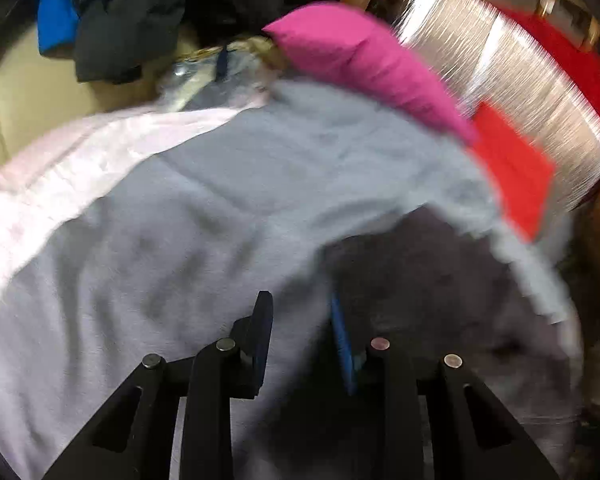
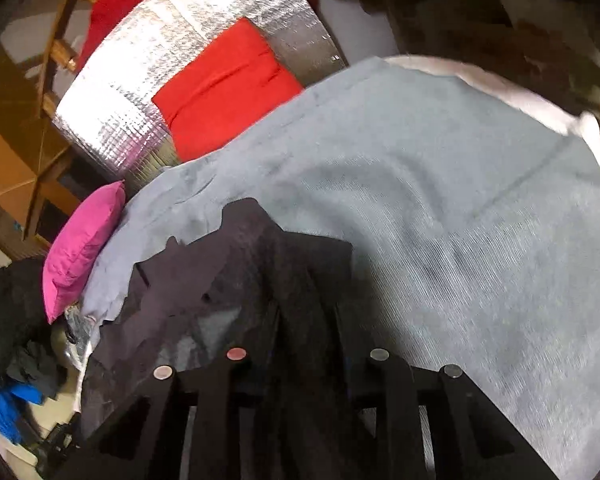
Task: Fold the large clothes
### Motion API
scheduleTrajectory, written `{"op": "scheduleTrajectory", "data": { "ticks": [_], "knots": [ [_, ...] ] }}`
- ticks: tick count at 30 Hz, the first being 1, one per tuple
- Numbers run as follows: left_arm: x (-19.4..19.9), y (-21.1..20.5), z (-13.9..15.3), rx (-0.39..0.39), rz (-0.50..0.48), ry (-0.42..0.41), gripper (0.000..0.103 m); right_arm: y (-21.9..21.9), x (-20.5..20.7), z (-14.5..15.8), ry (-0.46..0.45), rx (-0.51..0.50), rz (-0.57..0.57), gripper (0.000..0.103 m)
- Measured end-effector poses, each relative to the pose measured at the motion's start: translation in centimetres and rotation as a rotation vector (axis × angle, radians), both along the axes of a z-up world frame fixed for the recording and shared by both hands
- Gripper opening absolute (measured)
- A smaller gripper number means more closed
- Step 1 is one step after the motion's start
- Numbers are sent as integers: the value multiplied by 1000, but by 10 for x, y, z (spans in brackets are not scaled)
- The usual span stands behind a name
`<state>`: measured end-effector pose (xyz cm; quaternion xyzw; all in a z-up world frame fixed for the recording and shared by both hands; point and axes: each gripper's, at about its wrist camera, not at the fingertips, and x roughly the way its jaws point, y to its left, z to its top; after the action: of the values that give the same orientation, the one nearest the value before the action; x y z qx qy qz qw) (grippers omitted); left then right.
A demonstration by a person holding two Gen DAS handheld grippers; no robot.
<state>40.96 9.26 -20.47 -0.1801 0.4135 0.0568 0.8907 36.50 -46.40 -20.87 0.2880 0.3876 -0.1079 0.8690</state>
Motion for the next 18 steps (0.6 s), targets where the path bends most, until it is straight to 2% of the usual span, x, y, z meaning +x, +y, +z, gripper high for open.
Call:
{"op": "scheduleTrajectory", "data": {
  "ticks": [1, 2, 5, 6, 7, 8, 9, 10, 12, 14, 16, 18],
  "knots": [
    [5, 1, -12, -11, -12, 61, 30, -1, 10, -12, 30, 19, 4, 27],
    [7, 5, -21, -75, -17, 101, 30, -3, 9, -15, 31, 38, 1, 27],
    [2, 19, -13, -168, 14, 76, 30, -13, 2, -1, 7, 106, 6, 29],
    [1, 22, -8, -179, 12, 62, 35, -17, -2, 5, -14, 140, 8, 29],
    [-1, 26, -2, -191, 18, 44, 47, -19, -3, 8, -28, 157, 5, 31],
    [-4, 29, 4, -204, 31, 21, 55, -24, -7, 13, -58, 173, -11, 42],
    [-6, 32, 9, -215, 37, -5, 70, -29, -12, 18, -95, 179, -27, 55],
    [-7, 32, 15, -225, 36, -36, 78, -30, -14, 22, -124, 179, -37, 78],
    [-5, 27, 22, -221, 1, -68, 80, -31, -11, 27, -167, 180, -34, 81],
    [1, 17, 24, -206, -54, -64, 85, -30, 0, 26, -146, 206, -11, 81],
    [12, 5, 19, -203, -112, -18, 88, -27, 10, 22, -120, 221, 0, 81],
    [25, -9, 9, -233, -162, 46, 88, -22, 23, 17, -72, 207, 8, 81]
  ]
}}
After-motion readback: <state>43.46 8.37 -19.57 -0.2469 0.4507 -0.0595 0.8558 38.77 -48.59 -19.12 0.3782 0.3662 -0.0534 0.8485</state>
